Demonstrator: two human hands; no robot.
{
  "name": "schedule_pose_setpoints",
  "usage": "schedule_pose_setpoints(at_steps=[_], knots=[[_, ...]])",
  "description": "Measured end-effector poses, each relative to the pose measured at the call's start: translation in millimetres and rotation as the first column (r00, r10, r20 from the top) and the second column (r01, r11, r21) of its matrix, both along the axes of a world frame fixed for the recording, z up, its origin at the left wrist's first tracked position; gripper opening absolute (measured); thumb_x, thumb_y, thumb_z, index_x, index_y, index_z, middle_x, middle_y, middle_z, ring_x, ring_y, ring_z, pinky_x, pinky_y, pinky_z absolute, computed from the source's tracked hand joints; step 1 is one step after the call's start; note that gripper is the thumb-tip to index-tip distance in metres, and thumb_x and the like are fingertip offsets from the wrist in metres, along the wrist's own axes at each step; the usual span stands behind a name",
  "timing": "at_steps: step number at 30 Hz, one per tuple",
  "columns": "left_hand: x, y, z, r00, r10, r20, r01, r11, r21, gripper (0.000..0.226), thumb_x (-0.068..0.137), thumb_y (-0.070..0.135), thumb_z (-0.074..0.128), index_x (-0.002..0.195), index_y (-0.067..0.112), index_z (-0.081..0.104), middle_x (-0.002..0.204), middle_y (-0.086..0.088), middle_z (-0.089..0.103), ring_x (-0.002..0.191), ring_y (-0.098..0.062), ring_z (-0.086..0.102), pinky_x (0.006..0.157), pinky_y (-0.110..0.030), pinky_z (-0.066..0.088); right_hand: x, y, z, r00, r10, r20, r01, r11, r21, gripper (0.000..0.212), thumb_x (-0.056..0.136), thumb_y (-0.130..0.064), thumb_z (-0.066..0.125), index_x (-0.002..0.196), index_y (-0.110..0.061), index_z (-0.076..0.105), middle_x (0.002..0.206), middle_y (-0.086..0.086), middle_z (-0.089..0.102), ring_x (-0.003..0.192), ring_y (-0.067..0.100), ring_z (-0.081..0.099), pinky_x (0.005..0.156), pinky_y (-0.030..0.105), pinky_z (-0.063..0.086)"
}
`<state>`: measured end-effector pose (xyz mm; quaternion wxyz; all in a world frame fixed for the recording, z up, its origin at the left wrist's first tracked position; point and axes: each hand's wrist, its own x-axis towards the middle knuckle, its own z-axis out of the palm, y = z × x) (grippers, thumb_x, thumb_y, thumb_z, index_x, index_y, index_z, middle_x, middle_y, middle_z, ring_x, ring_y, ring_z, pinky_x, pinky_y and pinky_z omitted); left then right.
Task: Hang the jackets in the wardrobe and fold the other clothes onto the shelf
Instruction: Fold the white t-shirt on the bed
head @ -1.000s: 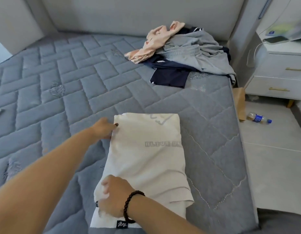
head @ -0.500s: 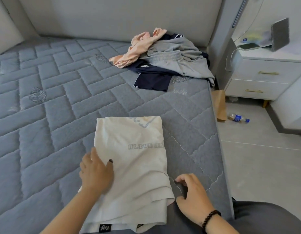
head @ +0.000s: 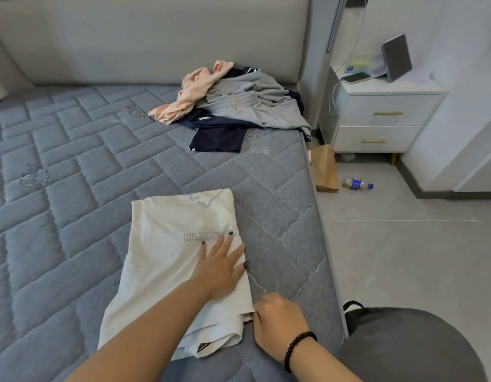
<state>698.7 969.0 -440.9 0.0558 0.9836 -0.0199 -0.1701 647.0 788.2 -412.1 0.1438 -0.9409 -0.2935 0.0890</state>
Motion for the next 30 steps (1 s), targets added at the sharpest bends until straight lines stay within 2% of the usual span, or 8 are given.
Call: schedule_pose_setpoints(at_steps=[2,4,9,14,17,21,26,30], knots=[[-2.1,2.8,-6.7,1.000,-0.016,0.007,0.016,1.000,0.007,0.060,0.099,0.057,0.014,0.153,0.039,-0.005,0.160,0.004,-0.021,0.148,-0.017,-0.018,0.117,-0.050,-0.012,-8.7,-6.8,7.9,0.994,0.095,0.051,-0.090,0.992,-0.092,0.031,0.035,-0.037,0.084,0.041,-0.022,0.058,0.049,-0.011,0.054,0.048,0.005,0.055,0.040,0.016,0.023],[-6.2,4.8,-11.1,0.999,-0.020,0.045,0.020,1.000,0.004,0.062,0.098,0.058,0.013,0.151,0.039,-0.012,0.159,0.005,-0.023,0.147,-0.015,-0.020,0.117,-0.047,-0.014,-11.6,-7.3,9.9,0.990,0.121,0.075,-0.110,0.984,-0.143,0.036,0.022,-0.043,0.083,0.036,-0.023,0.056,0.043,-0.012,0.049,0.042,0.003,0.052,0.036,0.013,0.026],[-34.8,6.8,-13.0,0.988,0.039,0.152,-0.037,0.999,-0.016,0.065,0.098,0.056,0.013,0.146,0.034,-0.025,0.159,0.003,-0.023,0.146,-0.016,-0.024,0.117,-0.038,-0.017,-12.3,-5.1,-3.4,0.981,0.084,-0.174,-0.104,0.988,-0.110,0.025,0.088,-0.018,0.047,0.109,-0.012,0.058,0.113,0.007,0.057,0.107,0.027,0.053,0.083,0.035,0.044],[-97.5,5.9,-18.8,0.981,0.038,0.191,-0.043,0.999,0.021,0.063,0.095,0.052,0.004,0.152,0.030,-0.013,0.160,0.000,-0.017,0.148,-0.026,-0.017,0.117,-0.040,-0.010,-3.5,-6.0,-13.4,0.804,-0.257,-0.536,0.418,0.885,0.204,0.033,0.088,-0.035,0.048,0.121,-0.030,0.045,0.093,-0.012,0.061,0.084,0.003,0.056,0.069,0.015,0.043],[-123.9,7.6,-9.1,0.980,0.005,0.198,-0.008,1.000,0.013,0.060,0.094,0.040,0.031,0.151,0.022,0.030,0.158,-0.010,0.024,0.145,-0.033,0.024,0.110,-0.043,0.015,2.8,3.2,-17.4,0.651,-0.259,-0.714,0.578,0.779,0.244,0.029,0.090,-0.033,0.058,0.116,-0.023,0.051,0.082,-0.007,0.065,0.075,0.006,0.064,0.068,0.017,0.050],[-149.6,19.1,-10.4,0.970,-0.102,0.222,0.105,0.994,-0.004,0.060,0.095,0.044,0.037,0.151,0.025,0.029,0.159,-0.008,0.025,0.146,-0.025,0.017,0.109,-0.043,0.020,-2.2,23.2,-13.4,0.450,-0.183,-0.874,0.699,0.682,0.217,0.026,0.085,-0.035,0.066,0.099,-0.015,0.057,0.085,0.004,0.070,0.056,0.012,0.065,0.063,0.032,0.057],[-180.0,49.5,-10.5,0.968,-0.130,0.214,0.134,0.991,-0.001,0.083,0.085,0.064,0.050,0.154,0.028,0.021,0.162,-0.001,0.016,0.149,-0.020,0.011,0.114,-0.041,0.014,-6.9,34.7,-12.2,0.423,-0.219,-0.879,0.707,0.687,0.169,0.012,0.083,-0.022,0.067,0.088,-0.013,0.061,0.085,0.004,0.068,0.071,0.019,0.068,0.058,0.034,0.060],[-196.5,71.8,-2.8,0.954,-0.003,0.299,0.005,1.000,-0.008,0.062,0.095,0.050,0.035,0.149,0.020,0.035,0.158,-0.004,0.029,0.146,-0.022,0.020,0.117,-0.038,0.012,-3.6,28.3,-11.2,0.407,-0.214,-0.888,0.720,0.674,0.168,0.004,0.084,-0.006,0.063,0.086,-0.010,0.061,0.093,0.009,0.066,0.078,0.026,0.067,0.054,0.035,0.059]])
